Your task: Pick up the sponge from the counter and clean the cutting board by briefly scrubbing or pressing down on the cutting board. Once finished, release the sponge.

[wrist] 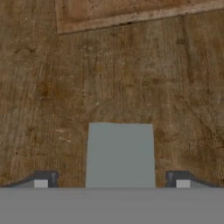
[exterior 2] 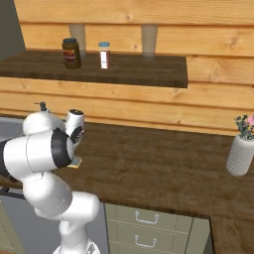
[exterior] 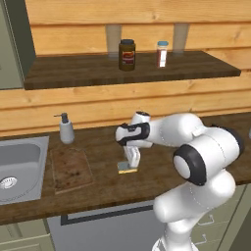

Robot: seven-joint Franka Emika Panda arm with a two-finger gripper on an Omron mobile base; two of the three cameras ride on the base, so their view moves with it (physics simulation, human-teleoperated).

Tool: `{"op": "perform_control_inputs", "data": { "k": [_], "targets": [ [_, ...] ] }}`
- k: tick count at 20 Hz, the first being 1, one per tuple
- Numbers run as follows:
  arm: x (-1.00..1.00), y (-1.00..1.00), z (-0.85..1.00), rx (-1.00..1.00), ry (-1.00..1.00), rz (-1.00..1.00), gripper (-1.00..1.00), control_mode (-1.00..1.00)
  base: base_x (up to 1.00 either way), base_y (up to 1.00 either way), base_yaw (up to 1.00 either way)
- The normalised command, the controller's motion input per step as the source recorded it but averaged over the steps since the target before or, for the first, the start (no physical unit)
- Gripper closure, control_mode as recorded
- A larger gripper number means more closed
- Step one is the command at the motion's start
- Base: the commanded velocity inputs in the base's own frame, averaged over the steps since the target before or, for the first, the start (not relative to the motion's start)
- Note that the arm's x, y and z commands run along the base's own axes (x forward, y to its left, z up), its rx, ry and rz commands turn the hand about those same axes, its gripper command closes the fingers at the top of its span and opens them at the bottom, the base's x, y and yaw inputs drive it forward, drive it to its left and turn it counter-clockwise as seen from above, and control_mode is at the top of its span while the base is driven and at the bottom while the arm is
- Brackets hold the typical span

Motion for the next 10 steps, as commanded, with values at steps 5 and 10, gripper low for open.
{"op": "perform_control_inputs", "data": {
  "k": [5,10],
  "targets": [
    [-0.91,-0.30,0.14,0.06,-0.02,-0.30,-1.00,-1.00,0.00,0.00,0.00],
    [-1.00,-0.11,0.25,0.14,0.00,-0.58,-1.00,-1.00,0.00,0.00,0.00]
  ]
}}
